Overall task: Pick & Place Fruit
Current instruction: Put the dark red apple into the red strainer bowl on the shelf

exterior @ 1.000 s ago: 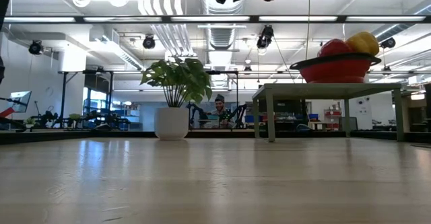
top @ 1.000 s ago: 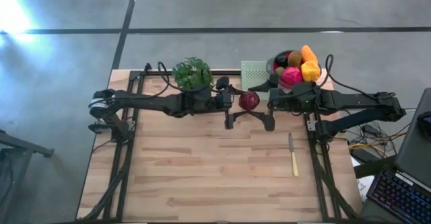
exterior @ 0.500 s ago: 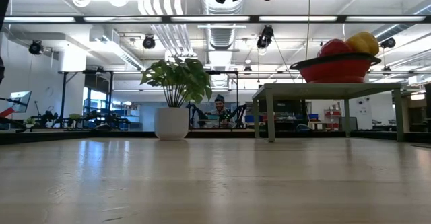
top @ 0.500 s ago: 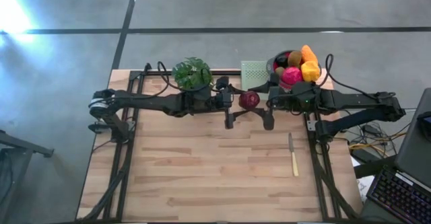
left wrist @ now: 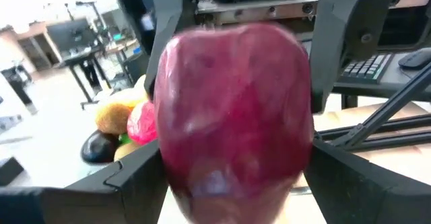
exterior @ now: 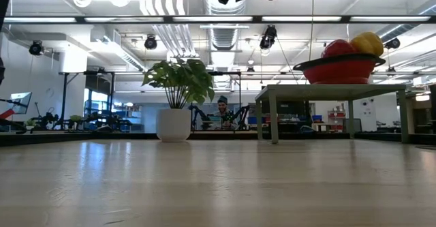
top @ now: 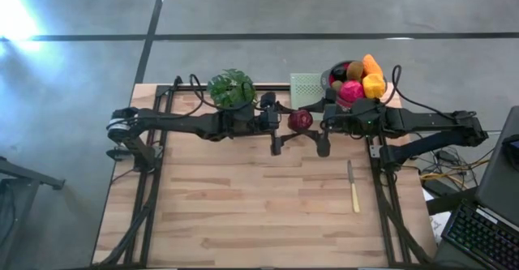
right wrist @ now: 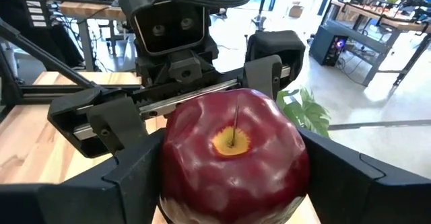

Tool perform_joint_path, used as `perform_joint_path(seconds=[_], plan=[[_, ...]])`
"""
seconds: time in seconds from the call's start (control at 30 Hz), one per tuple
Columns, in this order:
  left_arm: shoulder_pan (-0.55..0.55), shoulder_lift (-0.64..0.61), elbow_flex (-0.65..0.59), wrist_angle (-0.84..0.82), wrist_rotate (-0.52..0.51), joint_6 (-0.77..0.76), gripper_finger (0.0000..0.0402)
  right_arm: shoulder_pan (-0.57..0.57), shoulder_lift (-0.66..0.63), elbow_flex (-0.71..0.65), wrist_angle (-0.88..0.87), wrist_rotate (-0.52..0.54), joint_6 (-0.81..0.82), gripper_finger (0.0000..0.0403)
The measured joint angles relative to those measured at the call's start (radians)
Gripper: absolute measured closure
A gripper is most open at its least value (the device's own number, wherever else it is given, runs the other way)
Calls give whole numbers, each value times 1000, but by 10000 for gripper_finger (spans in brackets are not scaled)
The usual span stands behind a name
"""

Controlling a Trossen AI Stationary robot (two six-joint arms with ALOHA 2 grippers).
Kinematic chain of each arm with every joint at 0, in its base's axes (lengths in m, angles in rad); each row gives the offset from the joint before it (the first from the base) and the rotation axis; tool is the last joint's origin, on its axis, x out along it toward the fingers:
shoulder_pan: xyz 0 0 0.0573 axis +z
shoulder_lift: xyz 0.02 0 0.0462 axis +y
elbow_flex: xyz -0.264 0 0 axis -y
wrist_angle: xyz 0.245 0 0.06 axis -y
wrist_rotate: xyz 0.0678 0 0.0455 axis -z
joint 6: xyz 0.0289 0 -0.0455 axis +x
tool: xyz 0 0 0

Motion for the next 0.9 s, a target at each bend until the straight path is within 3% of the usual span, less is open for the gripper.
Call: perform_joint_path(seconds=[0.27,0.5,0.9], plan=[[-1,-1,-2,-97,-9,-9,10,-2,-2,84,-89,24,6,129],[0,-1,-2,-144,-12,-45,29,-42,0,213,-336,322,-6,111],[-1,0,-2,-175,-12,-158,28,-396,0,209,-442,343,-5,118]])
